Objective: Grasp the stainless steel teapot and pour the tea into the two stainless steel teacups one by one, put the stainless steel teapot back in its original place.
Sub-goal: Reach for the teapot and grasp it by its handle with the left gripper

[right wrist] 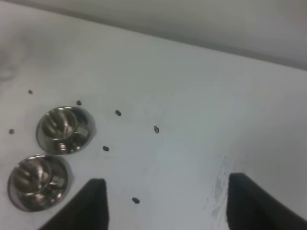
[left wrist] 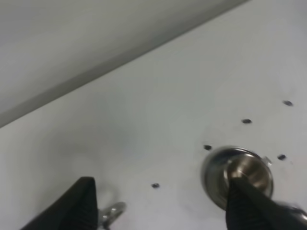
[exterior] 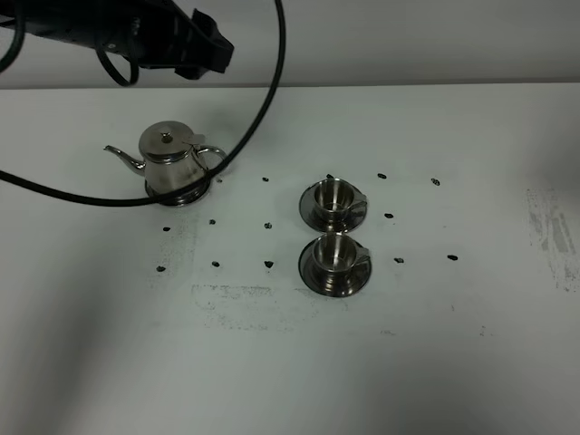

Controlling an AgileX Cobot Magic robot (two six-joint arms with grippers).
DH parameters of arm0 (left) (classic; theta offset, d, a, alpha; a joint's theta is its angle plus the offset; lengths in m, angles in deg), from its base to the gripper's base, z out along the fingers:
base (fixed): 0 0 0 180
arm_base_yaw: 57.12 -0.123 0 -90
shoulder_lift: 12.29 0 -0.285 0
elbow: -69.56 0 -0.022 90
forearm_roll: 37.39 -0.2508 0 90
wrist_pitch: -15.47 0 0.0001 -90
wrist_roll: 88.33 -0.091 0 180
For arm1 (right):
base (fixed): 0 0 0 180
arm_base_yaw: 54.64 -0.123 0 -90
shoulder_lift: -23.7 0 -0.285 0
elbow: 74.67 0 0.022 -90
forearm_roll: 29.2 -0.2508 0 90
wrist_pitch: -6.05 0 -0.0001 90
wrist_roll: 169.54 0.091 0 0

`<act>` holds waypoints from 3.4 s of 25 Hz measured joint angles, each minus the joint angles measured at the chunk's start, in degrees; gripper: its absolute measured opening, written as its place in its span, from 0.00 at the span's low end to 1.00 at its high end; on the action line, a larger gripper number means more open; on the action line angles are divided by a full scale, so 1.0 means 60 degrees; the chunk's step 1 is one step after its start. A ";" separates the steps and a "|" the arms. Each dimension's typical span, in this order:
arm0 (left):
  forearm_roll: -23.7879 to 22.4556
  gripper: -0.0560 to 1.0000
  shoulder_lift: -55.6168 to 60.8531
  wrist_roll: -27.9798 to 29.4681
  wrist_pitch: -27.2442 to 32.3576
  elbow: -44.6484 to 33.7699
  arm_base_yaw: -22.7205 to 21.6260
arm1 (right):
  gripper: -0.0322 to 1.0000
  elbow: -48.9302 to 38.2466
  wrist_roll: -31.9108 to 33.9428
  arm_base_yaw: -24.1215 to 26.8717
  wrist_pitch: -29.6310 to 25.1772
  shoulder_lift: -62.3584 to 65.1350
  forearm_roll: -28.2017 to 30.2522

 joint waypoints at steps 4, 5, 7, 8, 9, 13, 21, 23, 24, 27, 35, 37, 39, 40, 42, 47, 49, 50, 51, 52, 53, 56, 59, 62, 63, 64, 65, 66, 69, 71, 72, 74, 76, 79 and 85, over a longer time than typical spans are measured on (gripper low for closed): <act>-0.0547 0.55 -0.0010 0.0000 -0.0010 0.0000 0.0429 | 0.54 -0.1372 0.0230 0.0000 -0.0020 0.2458 -0.0010; -0.0645 0.55 -0.0010 0.0000 -0.0018 0.0000 0.0481 | 0.54 -0.1638 0.0296 0.0000 -0.0021 0.3107 -0.0020; -0.0844 0.55 -0.0010 0.0000 -0.0018 0.0000 0.0517 | 0.54 -0.2198 0.0496 0.0000 -0.0098 0.4400 -0.0028; -0.0912 0.55 -0.0010 0.0000 0.0014 0.0000 0.0520 | 0.54 -0.2449 0.0579 0.0000 -0.0116 0.4899 -0.0028; -0.0949 0.55 -0.0010 0.0000 0.0038 0.0000 0.0520 | 0.54 -0.2642 0.0697 0.0000 -0.0171 0.5450 -0.0028; -0.1379 0.55 -0.0010 0.0000 0.0343 0.0000 0.0520 | 0.54 -0.3407 0.1040 0.0000 -0.0668 0.7076 -0.0008; -0.2378 0.55 -0.0019 0.0000 0.0835 0.0000 0.0531 | 0.54 -0.4554 0.2193 0.0000 -0.1798 0.8843 0.1581; -0.2435 0.55 -0.0029 0.0000 0.0893 0.0000 0.0539 | 0.53 -0.4765 0.2350 0.0000 -0.1801 0.9151 0.1814; -0.2444 0.55 -0.0052 0.0000 0.0893 0.0000 0.0539 | 0.52 -0.4907 0.2380 0.0000 -0.1817 0.9270 0.1861; -0.2444 0.55 -0.0181 0.0000 0.0893 0.0000 0.0539 | 0.50 -0.5416 0.2443 0.0000 -0.1827 0.9326 0.1909; -0.2733 0.55 -0.0566 0.0000 0.0883 0.0000 0.0539 | 0.49 -0.6168 0.2465 0.0000 -0.2023 0.9326 0.1910; -0.2839 0.55 -0.0594 0.0000 0.0883 0.0000 0.0539 | 0.49 -0.6168 0.2465 0.0000 -0.2023 0.9326 0.1960; -0.2917 0.55 -0.0605 0.0000 0.0883 0.0000 0.0539 | 0.49 -0.6168 0.2465 0.0000 -0.2015 0.9326 0.1975; -0.2994 0.55 -0.0605 0.0000 0.0883 0.0000 0.0539 | 0.49 -0.6168 0.2465 0.0000 -0.2015 0.9326 0.1975; -0.2994 0.55 -0.0605 0.0004 0.0883 0.0000 0.0539 | 0.49 -0.6168 0.2465 0.0014 -0.2015 0.9326 0.1975; -0.3124 0.55 -0.0605 0.0004 0.0865 0.0000 0.0539 | 0.49 -0.6168 0.2465 0.0914 -0.2006 0.9326 0.1918; -0.3135 0.55 -0.0605 0.0004 0.0865 0.0000 0.0539 | 0.49 -0.6168 0.2465 0.1159 -0.2006 0.9326 0.1918; -0.3146 0.55 -0.0605 0.0004 0.0865 0.0000 0.0539 | 0.49 -0.6168 0.2465 0.1172 -0.2006 0.9326 0.1904; -0.3153 0.55 -0.0605 0.0004 0.0865 0.0000 0.0530 | 0.49 -0.6168 0.2465 0.1172 -0.2006 0.9326 0.1904; -0.3153 0.55 -0.0605 0.0004 0.0865 0.0000 0.0530 | 0.49 -0.6168 0.2465 0.1172 -0.2006 0.9326 0.1904; -0.3153 0.55 -0.0605 0.0004 0.0865 0.0000 0.0530 | 0.49 -0.6168 0.2465 0.1172 -0.2006 0.9326 0.1904; -0.3156 0.55 -0.0605 0.0004 0.0865 0.0000 0.0523 | 0.49 -0.6168 0.2465 0.1229 -0.2006 0.9326 0.1904; -0.3166 0.55 -0.0605 0.0023 0.0865 0.0000 0.0523 | 0.49 -0.6168 0.2468 0.1237 -0.2006 0.9326 0.1904; -0.3234 0.55 -0.0605 0.0092 0.0865 0.0000 0.0523 | 0.49 -0.6168 0.2468 0.1237 -0.2006 0.9326 0.1904; -0.3292 0.55 -0.0616 0.0144 0.0865 0.0000 0.0523 | 0.49 -0.6168 0.2468 0.1237 -0.2006 0.9326 0.1904; -0.3357 0.55 -0.0657 0.0202 0.0874 0.0051 0.0523 | 0.49 -0.6168 0.2468 0.1237 -0.2006 0.9326 0.1904; -0.3412 0.55 -0.0737 0.0287 0.0903 0.0163 0.0523 | 0.49 -0.6168 0.2468 0.1237 -0.2006 0.9326 0.1904; -0.3453 0.55 -0.0864 0.0346 0.0942 0.0291 0.0523 | 0.49 -0.6168 0.2468 0.1237 -0.2006 0.9326 0.1904; -0.3741 0.55 -0.1477 0.0595 0.1248 0.0951 0.0523 | 0.49 -0.6168 0.2468 0.1237 -0.1998 0.9326 0.1904; -0.3856 0.55 -0.1989 0.0697 0.1538 0.1556 0.0523 | 0.49 -0.6168 0.2468 0.1237 -0.1998 0.9326 0.1904; -0.3869 0.55 -0.2269 0.0716 0.1679 0.1855 0.0523 | 0.49 -0.6168 0.2468 0.1237 -0.1998 0.9326 0.1904; -0.3881 0.55 -0.2794 0.0725 0.1855 0.2370 0.0523 | 0.49 -0.6168 0.2468 0.1237 -0.1998 0.9326 0.1904; -0.3881 0.55 -0.3250 0.0725 0.1907 0.2870 0.0539 | 0.49 -0.6168 0.2468 0.1237 -0.1998 0.9326 0.1904; -0.3884 0.55 -0.3916 0.0725 0.1928 0.3429 0.0550 | 0.49 -0.6168 0.2468 0.1237 -0.1998 0.9326 0.1904; -0.3762 0.55 -0.4972 0.0725 0.1909 0.3906 0.0550 | 0.49 -0.6168 0.2468 0.1237 -0.1998 0.9326 0.1904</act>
